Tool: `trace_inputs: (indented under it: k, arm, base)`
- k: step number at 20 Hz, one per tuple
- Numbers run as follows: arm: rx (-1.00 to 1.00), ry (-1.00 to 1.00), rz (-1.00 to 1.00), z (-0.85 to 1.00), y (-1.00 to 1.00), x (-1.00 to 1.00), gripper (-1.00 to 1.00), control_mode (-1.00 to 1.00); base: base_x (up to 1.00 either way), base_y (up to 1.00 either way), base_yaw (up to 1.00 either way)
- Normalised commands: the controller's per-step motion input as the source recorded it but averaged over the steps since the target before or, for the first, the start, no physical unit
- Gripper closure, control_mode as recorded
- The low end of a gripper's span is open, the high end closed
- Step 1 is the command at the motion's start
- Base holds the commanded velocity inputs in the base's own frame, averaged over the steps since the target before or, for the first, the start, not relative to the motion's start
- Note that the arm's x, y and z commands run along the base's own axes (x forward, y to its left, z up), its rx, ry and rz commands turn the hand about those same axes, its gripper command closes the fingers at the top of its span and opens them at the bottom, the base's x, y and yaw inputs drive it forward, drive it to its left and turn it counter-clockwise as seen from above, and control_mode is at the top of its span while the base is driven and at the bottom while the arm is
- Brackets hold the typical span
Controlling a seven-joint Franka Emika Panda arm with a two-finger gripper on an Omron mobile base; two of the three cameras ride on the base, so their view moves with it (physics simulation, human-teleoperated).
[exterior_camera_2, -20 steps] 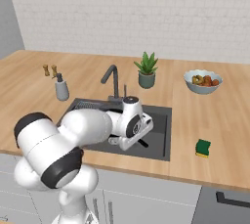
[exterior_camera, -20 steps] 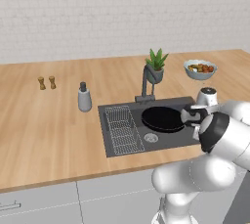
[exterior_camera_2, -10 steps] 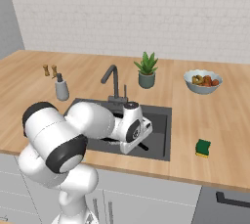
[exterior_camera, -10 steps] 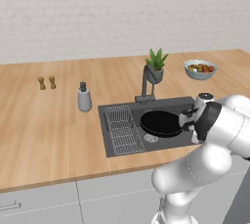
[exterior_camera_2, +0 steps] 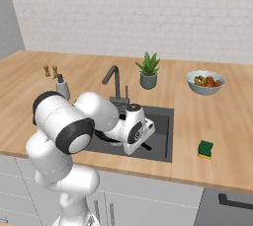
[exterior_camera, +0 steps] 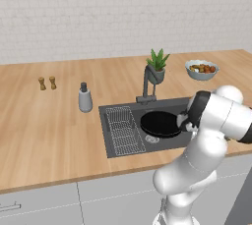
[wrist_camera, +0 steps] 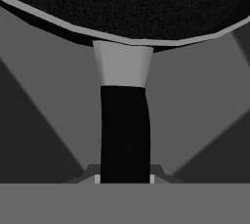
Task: Pick the pan and sponge and place them into the sink. Then turn on the water.
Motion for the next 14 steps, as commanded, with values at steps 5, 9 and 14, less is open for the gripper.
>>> trace_inputs:
  k: [5, 9, 14]
  arm:
    - [0.02, 0.0, 0.05, -0.11, -0.33, 0.44, 1.0, -1.0]
    - [0.0, 0.0, 0.06, -0.22, -0.14, 0.38, 1.0, -1.0]
    - [0.0, 0.0, 0.01, -0.37, 0.0, 0.34, 1.0, -1.0]
  base:
    - [0.0, 0.0, 0.0]
    - [0.0, 0.0, 0.0]
    - [0.0, 0.0, 0.0]
